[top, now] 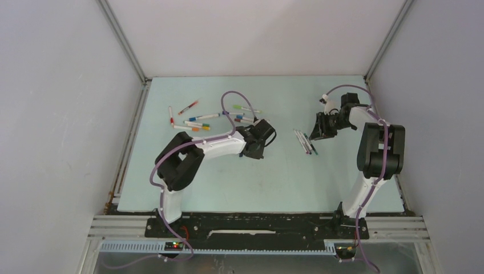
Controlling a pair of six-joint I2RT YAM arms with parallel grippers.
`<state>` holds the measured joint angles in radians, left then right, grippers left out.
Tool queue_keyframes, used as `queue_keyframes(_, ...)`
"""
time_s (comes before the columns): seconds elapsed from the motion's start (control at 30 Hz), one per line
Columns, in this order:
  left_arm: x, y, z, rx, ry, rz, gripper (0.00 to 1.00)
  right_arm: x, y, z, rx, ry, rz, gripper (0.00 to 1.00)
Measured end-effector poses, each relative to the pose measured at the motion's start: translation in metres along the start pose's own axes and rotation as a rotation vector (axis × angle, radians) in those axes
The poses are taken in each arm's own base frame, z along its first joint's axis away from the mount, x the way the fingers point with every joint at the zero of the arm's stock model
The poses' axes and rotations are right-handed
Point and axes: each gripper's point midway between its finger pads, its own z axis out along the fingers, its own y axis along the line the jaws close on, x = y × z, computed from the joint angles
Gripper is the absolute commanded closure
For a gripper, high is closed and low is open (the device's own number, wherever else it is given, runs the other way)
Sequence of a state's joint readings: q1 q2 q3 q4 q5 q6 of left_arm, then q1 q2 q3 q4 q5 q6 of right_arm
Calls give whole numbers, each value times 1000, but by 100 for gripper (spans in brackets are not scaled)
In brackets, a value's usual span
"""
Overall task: Open the pen caps
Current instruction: Place the pen cap at the center of the board.
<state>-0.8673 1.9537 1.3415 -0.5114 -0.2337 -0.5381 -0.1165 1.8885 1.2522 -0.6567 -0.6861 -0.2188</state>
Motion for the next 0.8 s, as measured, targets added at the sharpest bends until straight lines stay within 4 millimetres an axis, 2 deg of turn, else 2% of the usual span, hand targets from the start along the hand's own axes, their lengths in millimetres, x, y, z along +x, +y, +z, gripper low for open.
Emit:
queue_keyframes(0.23,0,2,2,9,12,-12,75,0,0,-1,-4,-3,3,64)
queue_keyframes(0.6,-4,-2,-1,33,2,-17,70,-2,3,-2,-19,-10,2,64)
queue_keyframes(0.73,-16,-5,-16,64,-43,-29,67,-3,4,-4,-26,-16,1,64)
queue_keyframes(0.8,-24,-7,-32,96,-86,-40,63,-3,6,-5,-32,-19,2,64)
